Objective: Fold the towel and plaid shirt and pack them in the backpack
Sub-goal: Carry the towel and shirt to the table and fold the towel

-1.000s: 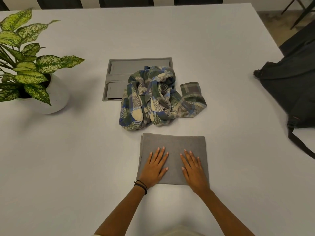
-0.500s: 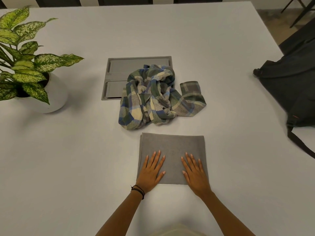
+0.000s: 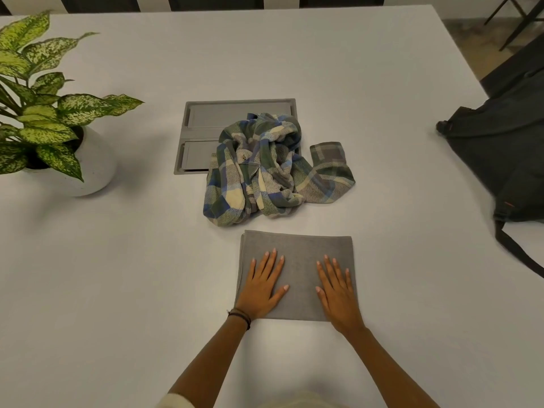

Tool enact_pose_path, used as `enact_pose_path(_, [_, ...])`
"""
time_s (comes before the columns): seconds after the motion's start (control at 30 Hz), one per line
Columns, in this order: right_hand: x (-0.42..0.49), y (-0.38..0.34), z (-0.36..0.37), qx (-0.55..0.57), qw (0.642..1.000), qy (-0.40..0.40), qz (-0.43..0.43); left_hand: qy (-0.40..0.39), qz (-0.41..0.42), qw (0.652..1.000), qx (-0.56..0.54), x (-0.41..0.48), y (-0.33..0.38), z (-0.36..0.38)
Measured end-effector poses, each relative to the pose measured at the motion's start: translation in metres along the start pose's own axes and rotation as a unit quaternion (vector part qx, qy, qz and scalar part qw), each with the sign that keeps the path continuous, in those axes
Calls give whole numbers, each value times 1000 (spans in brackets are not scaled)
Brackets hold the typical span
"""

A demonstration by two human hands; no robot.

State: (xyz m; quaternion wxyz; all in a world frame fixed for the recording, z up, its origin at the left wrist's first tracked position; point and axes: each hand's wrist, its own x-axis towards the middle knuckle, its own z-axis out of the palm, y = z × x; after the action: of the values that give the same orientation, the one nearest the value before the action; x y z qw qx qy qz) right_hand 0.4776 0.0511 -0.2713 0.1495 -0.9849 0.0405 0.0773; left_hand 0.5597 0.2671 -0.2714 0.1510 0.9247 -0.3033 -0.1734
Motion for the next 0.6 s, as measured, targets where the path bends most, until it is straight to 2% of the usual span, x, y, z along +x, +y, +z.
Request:
enact_pose_path(0.23, [43,9,-22,38,999,15,32,17,-17,1000,9,56,-6,-33])
enact_pose_path(0.4, [47,28,-18,58,998,4,39,-7,-33,999,12,47,-19,-20])
enact_pose_path(0.6, [35,45,-6,44,998,-23,32,8,-54,998,14,39,-26,-2])
